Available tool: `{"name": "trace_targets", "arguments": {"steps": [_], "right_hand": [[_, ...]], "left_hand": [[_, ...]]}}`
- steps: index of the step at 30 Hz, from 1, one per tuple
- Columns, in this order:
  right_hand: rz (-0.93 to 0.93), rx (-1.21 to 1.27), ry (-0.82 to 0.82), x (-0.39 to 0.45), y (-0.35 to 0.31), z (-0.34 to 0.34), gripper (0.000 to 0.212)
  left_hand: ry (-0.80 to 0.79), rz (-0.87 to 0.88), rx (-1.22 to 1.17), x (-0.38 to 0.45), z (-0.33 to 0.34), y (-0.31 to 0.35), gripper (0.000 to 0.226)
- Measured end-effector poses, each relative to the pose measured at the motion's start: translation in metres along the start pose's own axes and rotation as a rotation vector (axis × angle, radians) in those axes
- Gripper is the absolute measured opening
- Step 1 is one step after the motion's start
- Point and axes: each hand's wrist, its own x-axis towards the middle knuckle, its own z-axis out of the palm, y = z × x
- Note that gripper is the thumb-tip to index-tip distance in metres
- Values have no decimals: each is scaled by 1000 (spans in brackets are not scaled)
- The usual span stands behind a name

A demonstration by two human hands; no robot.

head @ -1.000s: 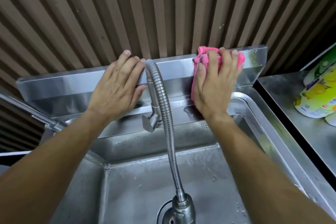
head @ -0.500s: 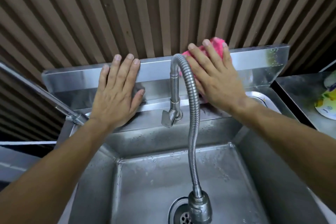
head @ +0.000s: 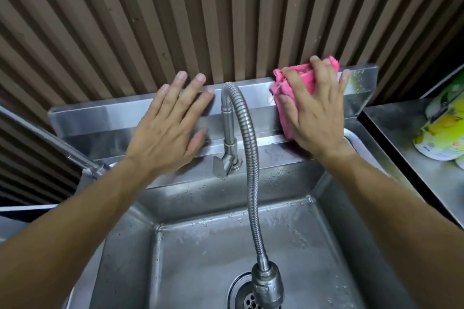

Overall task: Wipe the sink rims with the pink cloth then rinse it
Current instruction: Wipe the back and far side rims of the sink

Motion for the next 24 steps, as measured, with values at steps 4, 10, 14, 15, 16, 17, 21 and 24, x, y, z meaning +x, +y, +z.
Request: {"name": "trace_targets", "arguments": {"steps": [4,10,14,15,16,17,21,24], "right_hand": [[292,147,-4,-3,-57,6,53],[409,286,129,-3,28,-7,52],[624,418,244,7,30,-7,49],[607,393,231,6,14,-3,47],[524,357,200,2,-5,2,47],[387,323,151,-4,-25,6,49],[-99,242,25,-16,-22,16,46],[247,179,111,-15,21,10,41]], "left_hand": [[38,182,9,57,8,3,65],[54,332,60,67,31,-4,55],[72,348,89,64,37,-3,56],[69,355,78,63,37,-3,56],[51,359,55,62,35,-3,56],[26,354,37,64,34,-3,57],[-20,360,29,64,32,-3,56],[-28,358,-7,65,30,-3,56]]}}
